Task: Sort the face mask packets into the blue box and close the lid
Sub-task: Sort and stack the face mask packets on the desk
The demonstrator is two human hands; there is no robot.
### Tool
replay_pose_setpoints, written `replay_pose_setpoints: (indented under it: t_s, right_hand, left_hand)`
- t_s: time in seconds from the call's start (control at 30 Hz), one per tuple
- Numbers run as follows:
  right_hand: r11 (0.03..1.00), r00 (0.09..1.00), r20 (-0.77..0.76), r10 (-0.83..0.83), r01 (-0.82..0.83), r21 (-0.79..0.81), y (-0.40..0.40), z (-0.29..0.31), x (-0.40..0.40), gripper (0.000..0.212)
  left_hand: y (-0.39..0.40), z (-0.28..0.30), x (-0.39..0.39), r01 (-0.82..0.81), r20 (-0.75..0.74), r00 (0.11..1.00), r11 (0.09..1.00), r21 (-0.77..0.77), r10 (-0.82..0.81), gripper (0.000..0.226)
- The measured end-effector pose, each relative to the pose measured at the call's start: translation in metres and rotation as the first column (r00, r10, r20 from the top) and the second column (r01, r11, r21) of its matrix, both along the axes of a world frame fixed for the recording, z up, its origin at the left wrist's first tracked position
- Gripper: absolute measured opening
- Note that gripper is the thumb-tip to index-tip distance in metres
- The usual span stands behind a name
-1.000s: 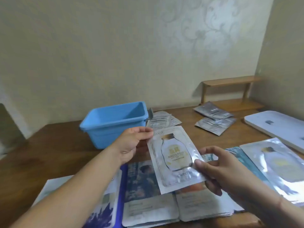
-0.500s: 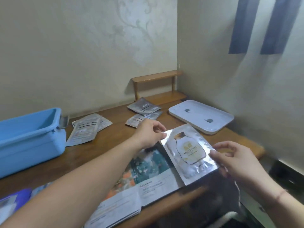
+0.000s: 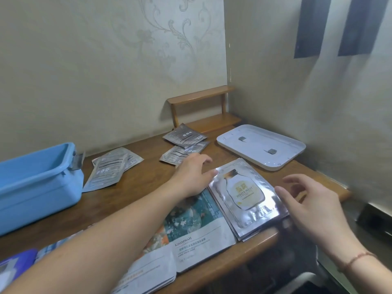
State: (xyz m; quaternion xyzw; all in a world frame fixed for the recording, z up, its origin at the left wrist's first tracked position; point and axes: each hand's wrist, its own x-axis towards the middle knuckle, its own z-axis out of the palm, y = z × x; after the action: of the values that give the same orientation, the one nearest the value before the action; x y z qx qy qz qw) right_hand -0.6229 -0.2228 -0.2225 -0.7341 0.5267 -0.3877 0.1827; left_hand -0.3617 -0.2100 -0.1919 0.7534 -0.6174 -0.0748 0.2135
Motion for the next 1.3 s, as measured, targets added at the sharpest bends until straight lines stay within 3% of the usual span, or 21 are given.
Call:
replay_pose_setpoints:
  t_s: [0.1, 0.23, 0.3, 0.43, 0.57, 0.67, 0.8, 0.87, 1.0, 1.07, 1.17, 1.3]
  right_hand:
    - [0.979, 0.977, -0.187, 0.106, -0.135, -0.153, 0.007, -0.001, 0.009, 0.054]
    - [0.937, 0.794, -0.528, 0.302, -0.350, 0.009, 0.011, -0.006, 0.029, 0.098]
    - [0.934, 0.749, -0.572, 0.335, -0.341, 0.101, 0.010, -0.009, 0.029, 0.103]
    - [0.940, 0.706, -0.634, 0.314, -0.326, 0.103, 0.008, -0.009, 0.031, 0.105]
    - [0.939, 0.768, -0.585, 0.260, -0.343, -0.034, 0.002, -0.015, 0.031, 0.096]
    - [0.928, 0.845, -0.484, 0.229, -0.339, -0.155, 0.000, -0.023, 0.037, 0.084]
    - [0.866, 0.903, -0.327, 0.280, -0.384, -0.320, 0.010, -0.015, 0.063, 0.076]
    - [0.831, 0.910, -0.258, 0.325, -0.405, -0.382, 0.019, -0.004, 0.080, 0.072]
    - [0.784, 0.882, -0.251, 0.399, -0.470, -0.405, 0.033, 0.011, 0.110, 0.067]
    - [0.768, 0.867, -0.269, 0.420, -0.497, -0.404, 0.039, 0.014, 0.121, 0.065]
    - [0.759, 0.847, -0.285, 0.448, -0.529, -0.380, 0.048, 0.017, 0.134, 0.065]
    - [0.768, 0.827, -0.337, 0.450, -0.551, -0.325, 0.055, 0.019, 0.145, 0.062]
  left_hand:
    - [0.002, 0.003, -0.008, 0.200, 0.119, 0.972, 0.979, 0.050, -0.204, 0.056]
    - [0.001, -0.001, -0.013, 0.248, 0.199, 0.936, 0.944, 0.217, -0.291, 0.061]
    - [0.000, -0.002, -0.013, 0.224, 0.188, 0.941, 0.935, 0.276, -0.281, 0.062]
    - [0.002, -0.002, -0.011, 0.212, 0.154, 0.949, 0.920, 0.328, -0.274, 0.063]
    - [0.013, 0.009, 0.013, 0.175, 0.173, 0.959, 0.950, 0.260, -0.224, 0.070]
    - [0.029, 0.017, 0.071, -0.048, 0.227, 0.974, 0.980, 0.194, 0.003, 0.076]
    - [0.064, 0.007, 0.158, -0.400, 0.220, 0.912, 0.864, 0.304, 0.345, 0.082]
    - [0.081, -0.003, 0.180, -0.464, 0.206, 0.886, 0.815, 0.348, 0.416, 0.075]
    - [0.101, -0.015, 0.187, -0.435, 0.214, 0.897, 0.857, 0.274, 0.387, 0.042]
    - [0.103, -0.011, 0.184, -0.439, 0.343, 0.870, 0.872, 0.216, 0.353, 0.036]
    - [0.102, -0.005, 0.178, -0.358, 0.580, 0.796, 0.907, 0.223, 0.172, 0.033]
    - [0.111, 0.005, 0.167, -0.248, 0.695, 0.715, 0.957, 0.152, 0.075, 0.031]
